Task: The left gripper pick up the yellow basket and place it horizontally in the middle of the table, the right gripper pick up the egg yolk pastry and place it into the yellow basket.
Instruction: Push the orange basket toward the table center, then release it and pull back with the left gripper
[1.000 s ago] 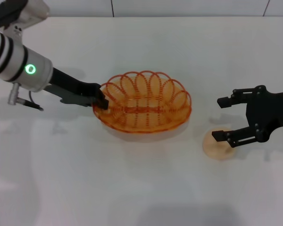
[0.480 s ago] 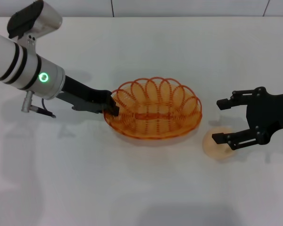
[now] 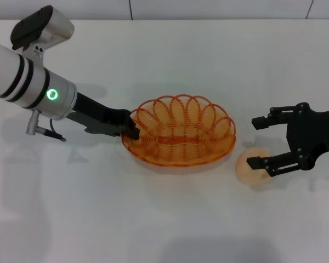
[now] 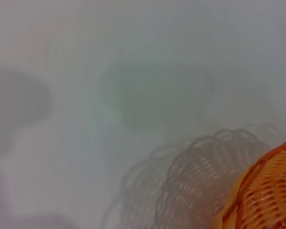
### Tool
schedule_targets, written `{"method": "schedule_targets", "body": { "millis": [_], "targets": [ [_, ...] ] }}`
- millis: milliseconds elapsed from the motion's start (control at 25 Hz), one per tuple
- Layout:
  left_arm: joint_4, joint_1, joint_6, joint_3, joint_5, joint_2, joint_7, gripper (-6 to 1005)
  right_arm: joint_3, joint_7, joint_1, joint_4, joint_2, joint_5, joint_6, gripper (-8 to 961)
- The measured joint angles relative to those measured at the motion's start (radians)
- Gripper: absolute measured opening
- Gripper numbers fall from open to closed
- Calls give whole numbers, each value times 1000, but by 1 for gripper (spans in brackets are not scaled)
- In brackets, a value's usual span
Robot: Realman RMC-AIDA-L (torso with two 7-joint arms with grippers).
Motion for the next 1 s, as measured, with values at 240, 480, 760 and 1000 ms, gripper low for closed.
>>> {"method": "schedule_targets", "body": {
  "millis": [240,480,760,1000],
  "targets": [
    [0,3,1,0,-7,0,1,168,0,0,0,2,0,0,-1,833],
    [7,10,1,-5,-42,2,7,352,0,0,-5,2,-1,0,-1,833],
    [28,14,1,-7,-79,17,53,551,0,0,-6,1,-1,0,1,833],
    [146,52,3,-7,-108,21,102,682,7,7,-6,5,-2,-7,11,833]
  ]
}}
